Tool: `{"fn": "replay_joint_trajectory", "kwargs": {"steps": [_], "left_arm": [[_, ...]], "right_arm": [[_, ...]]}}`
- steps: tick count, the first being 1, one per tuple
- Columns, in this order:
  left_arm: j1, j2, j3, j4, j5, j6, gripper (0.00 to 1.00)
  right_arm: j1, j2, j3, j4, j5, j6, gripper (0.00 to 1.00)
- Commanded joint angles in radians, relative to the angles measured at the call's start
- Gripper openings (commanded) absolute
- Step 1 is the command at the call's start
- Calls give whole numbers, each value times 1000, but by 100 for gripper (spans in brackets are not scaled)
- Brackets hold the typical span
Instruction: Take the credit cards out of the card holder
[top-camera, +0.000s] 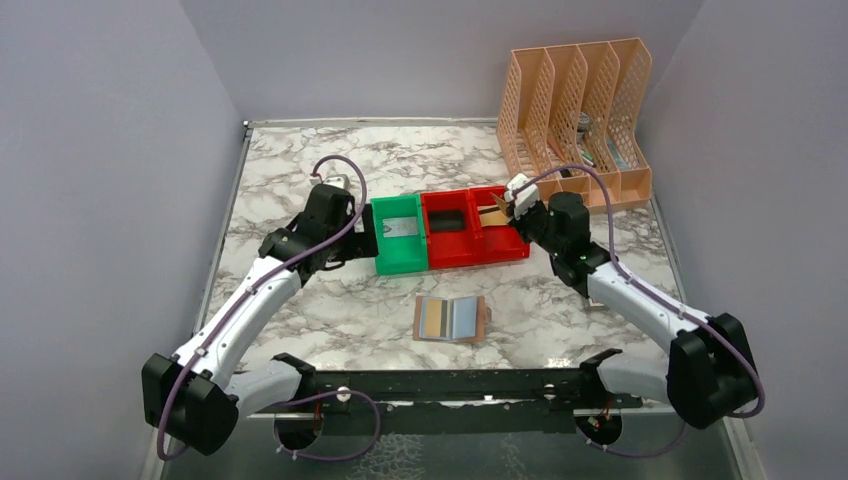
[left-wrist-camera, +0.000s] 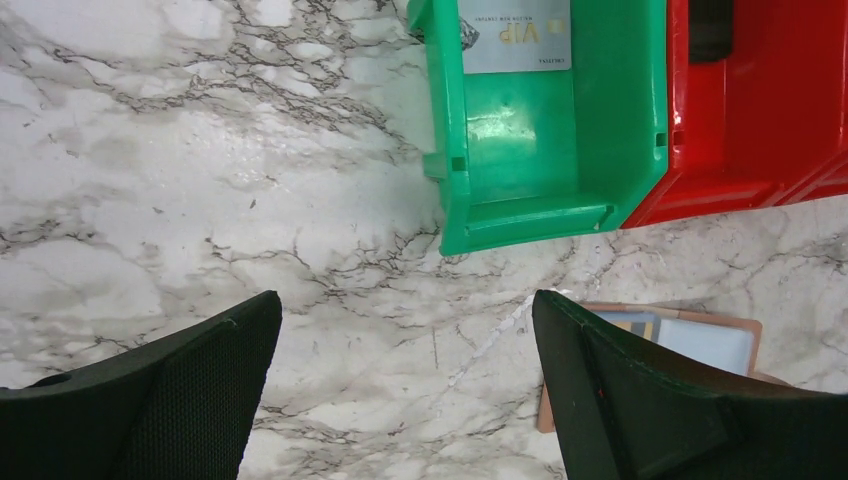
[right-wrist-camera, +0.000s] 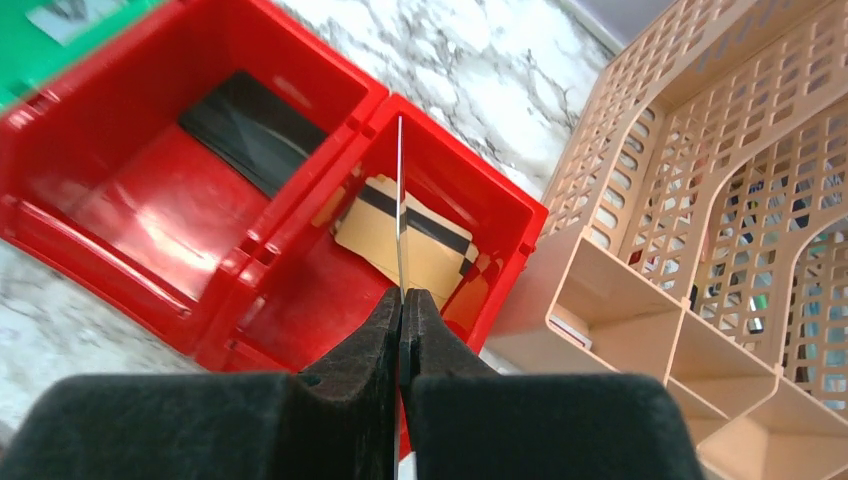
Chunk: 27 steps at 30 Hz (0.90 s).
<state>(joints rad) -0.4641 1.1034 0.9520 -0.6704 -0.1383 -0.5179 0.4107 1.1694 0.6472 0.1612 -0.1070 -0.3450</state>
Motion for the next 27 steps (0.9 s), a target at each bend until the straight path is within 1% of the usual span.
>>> {"fn": "replay_joint_trajectory", "kwargs": {"steps": [1,7,11,14,18,22,27], "left_arm": [[37,-26,40,-6,50,117,99],[38,-52,-26,46,-4,149,99],[38,-78,-120,111,-35,145,99],[39,-93,-106,95,-68,145,99],[39,-114,-117,107,-112,149,99],[38,-98,-111,107,-139,159,99],[39,-88,-111,105,-141,165,99]], "right_arm": [[-4,81,66,-20,-12,-168,1],[-4,218,130,-41,29,-243,1],[-5,292,154,-32,10,-315,1],[-4,339,192,-57,33,-361,1],[-4,395,208,-37,66,-441,1],[-4,448,237,-28,93,-469,1],[-4,501,264,-10,64,-493,1]]}}
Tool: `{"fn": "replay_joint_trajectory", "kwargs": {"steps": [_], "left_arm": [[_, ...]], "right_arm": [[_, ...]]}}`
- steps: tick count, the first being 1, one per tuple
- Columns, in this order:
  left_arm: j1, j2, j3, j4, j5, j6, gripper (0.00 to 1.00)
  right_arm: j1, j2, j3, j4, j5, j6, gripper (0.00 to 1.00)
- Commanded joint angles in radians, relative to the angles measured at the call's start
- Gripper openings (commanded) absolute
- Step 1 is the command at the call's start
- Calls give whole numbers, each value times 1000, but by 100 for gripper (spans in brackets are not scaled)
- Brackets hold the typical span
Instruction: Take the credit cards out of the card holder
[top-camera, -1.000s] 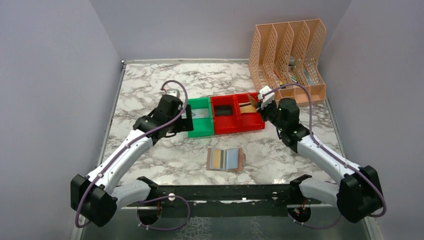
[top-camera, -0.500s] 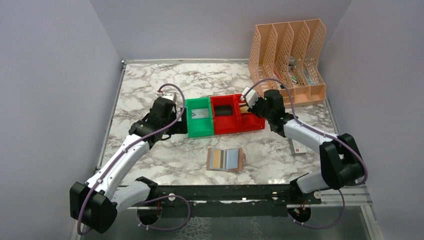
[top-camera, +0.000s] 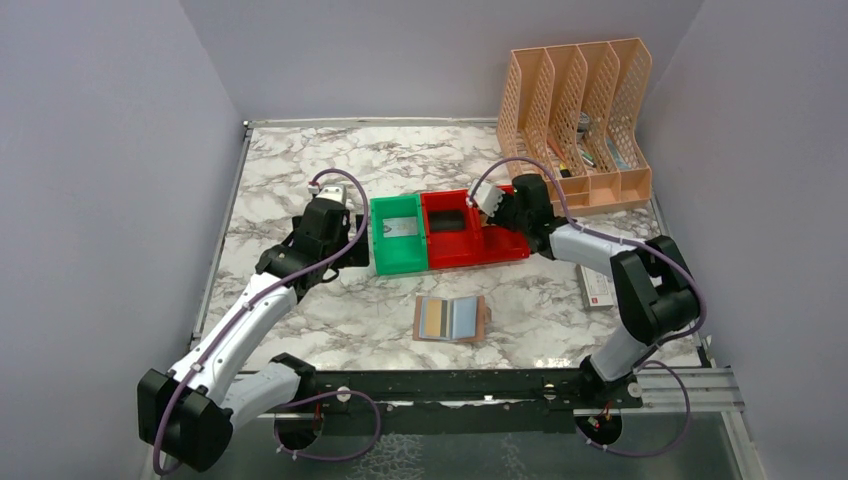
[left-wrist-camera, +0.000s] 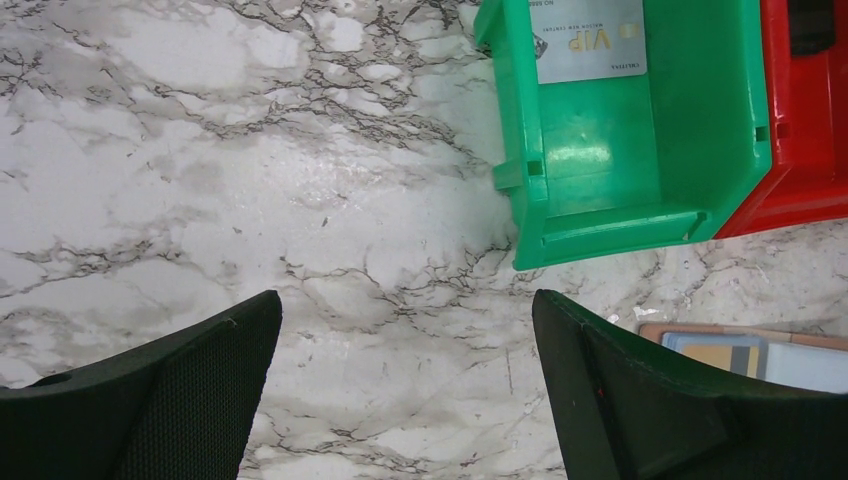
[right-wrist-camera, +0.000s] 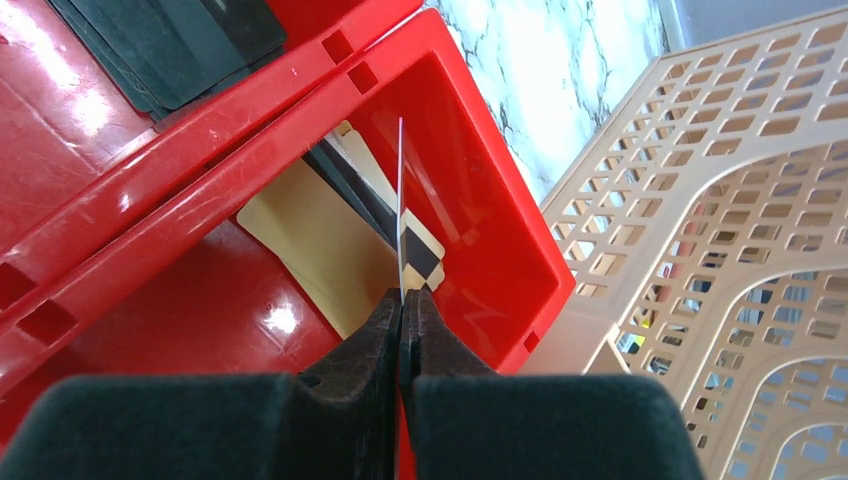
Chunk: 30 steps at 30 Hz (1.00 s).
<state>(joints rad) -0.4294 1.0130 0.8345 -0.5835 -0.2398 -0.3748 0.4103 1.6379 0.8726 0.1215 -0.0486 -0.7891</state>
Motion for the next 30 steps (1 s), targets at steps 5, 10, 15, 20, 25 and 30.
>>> {"fn": "replay_joint_trajectory", "kwargs": {"steps": [5,10,15,20,25,30], "left_arm": [[4,-9,3,18,-46,23,99],[5,-12,5,19,-46,28,99],[5,-18,3,18,-42,30,99],[5,-22,3,19,-31,31,99],[5,-22,3,18,-23,34,99],[5,-18,3,18,-20,37,99]], "right_arm": [[-4,47,50,-1,-83,-67,1],[-5,53,59,-54,-144,-84,4],[-4,84,88,-116,-140,-99,6],[-4,106,100,-117,-132,-94,7],[-4,120,113,-119,-131,-101,12],[-4,120,118,-111,-132,-94,21]]}}
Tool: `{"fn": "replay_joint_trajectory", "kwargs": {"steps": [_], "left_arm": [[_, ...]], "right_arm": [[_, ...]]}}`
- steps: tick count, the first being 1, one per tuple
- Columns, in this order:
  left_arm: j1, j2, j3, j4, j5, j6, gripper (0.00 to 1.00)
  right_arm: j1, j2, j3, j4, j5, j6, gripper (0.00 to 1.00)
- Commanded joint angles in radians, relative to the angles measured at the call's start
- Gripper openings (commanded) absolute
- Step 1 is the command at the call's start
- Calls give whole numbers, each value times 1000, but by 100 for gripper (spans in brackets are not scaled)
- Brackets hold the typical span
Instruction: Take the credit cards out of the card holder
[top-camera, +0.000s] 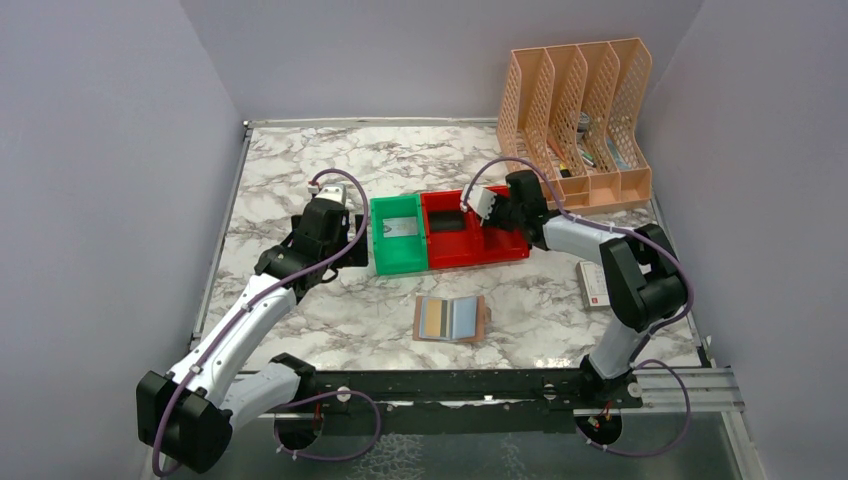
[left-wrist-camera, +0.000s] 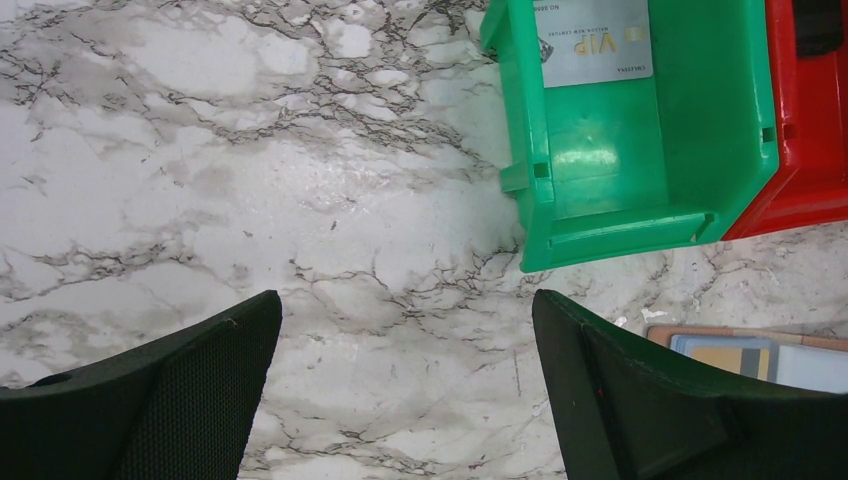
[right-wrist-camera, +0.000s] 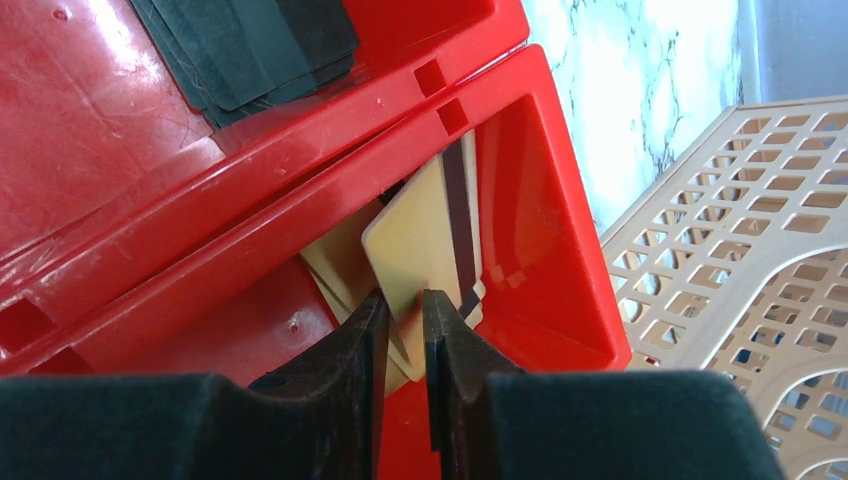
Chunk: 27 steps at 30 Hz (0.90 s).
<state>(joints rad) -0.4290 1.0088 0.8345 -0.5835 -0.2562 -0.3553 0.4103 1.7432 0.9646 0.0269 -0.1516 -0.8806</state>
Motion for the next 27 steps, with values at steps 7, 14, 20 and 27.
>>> {"fn": "replay_joint_trajectory", "kwargs": {"steps": [7,14,20,27], "left_arm": [[6,-8,3,18,15,19,99],[5,-6,4,18,17,19,99],[5,-7,5,20,6,16,99],[5,-9,6,22,4,13,99]], "right_arm": [[-5,-8,24,1,-57,37,23],[-4,-96,-23,111,-18,247,26],[-8,-201,-67,111,88,871,15],[-7,-191,3,-226,73,1117,12]]}}
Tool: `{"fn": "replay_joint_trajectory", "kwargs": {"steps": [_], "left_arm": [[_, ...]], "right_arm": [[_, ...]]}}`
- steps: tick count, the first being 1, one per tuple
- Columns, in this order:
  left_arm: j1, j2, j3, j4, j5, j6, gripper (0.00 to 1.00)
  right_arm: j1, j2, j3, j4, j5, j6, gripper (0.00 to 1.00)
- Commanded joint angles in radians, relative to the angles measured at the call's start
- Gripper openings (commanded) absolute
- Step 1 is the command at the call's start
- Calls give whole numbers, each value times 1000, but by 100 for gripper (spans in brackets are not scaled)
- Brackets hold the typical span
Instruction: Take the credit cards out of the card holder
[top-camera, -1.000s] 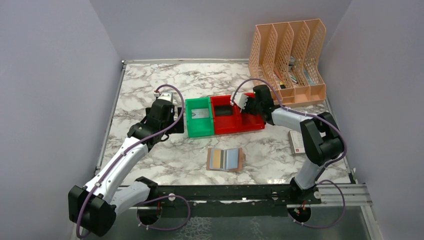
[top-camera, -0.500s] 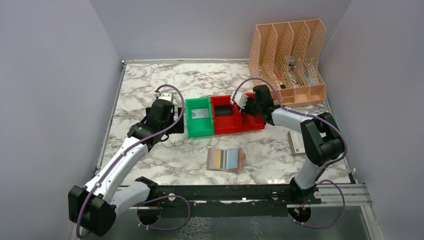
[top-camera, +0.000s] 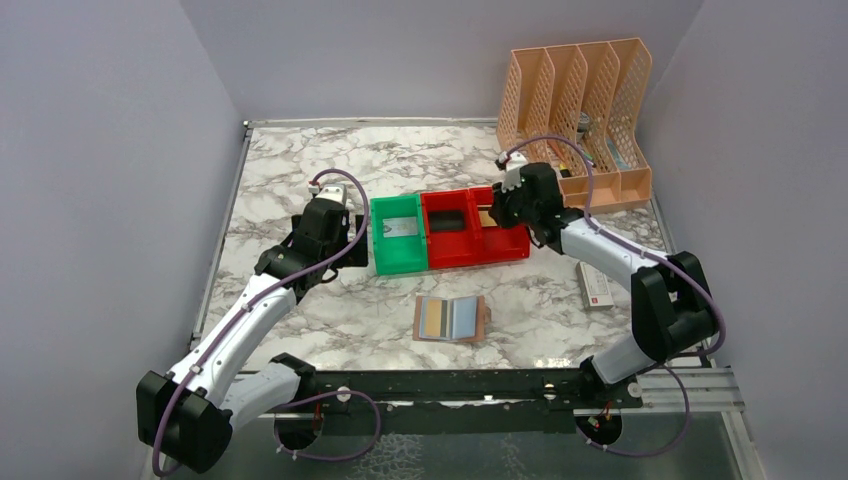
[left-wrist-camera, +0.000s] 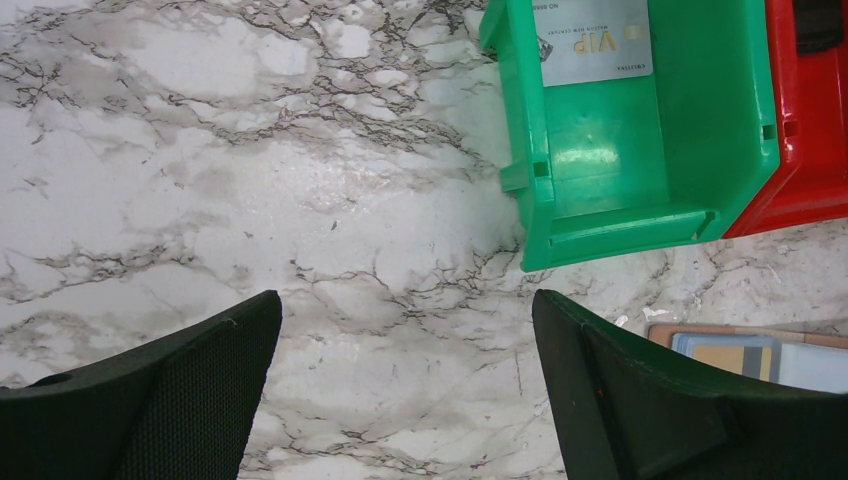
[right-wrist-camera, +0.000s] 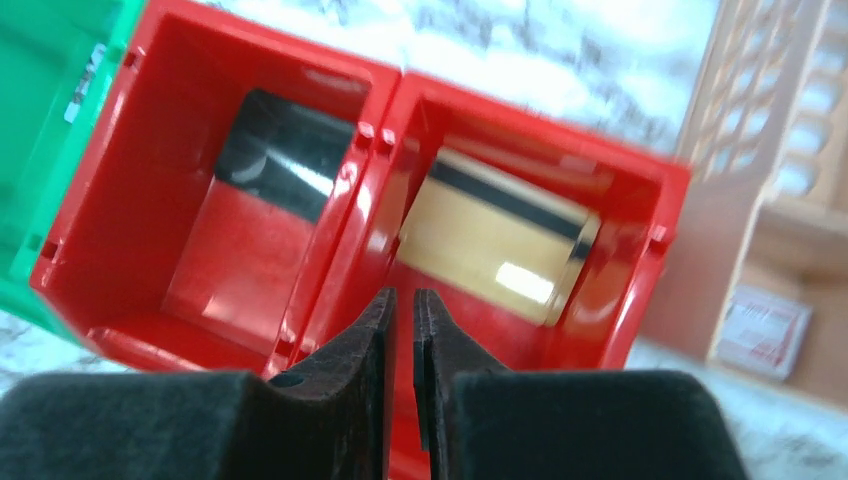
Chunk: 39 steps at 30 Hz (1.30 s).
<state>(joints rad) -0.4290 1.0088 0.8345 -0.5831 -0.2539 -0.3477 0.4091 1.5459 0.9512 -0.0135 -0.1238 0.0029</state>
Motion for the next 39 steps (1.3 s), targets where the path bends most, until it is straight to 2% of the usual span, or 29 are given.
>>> {"fn": "replay_joint_trajectory", "kwargs": {"steps": [1,5,14,25,39], "left_arm": [[4,-10,5,23,2,6,99],[5,-11,5,22,-3,6,99],[5,-20,3,22,-2,4,99],[4,-27,3,22,-3,4,99],[4,-26,3,22,-4,4,99]], "right_arm": [[-6,10,15,-202,73,255,10],[-6,20,-4,-190,117,292,7],[-4,177,105,-222,125,292,2],[-3,279,183,-212,217,282,2],[8,248,160,-198,202,272,2]]}}
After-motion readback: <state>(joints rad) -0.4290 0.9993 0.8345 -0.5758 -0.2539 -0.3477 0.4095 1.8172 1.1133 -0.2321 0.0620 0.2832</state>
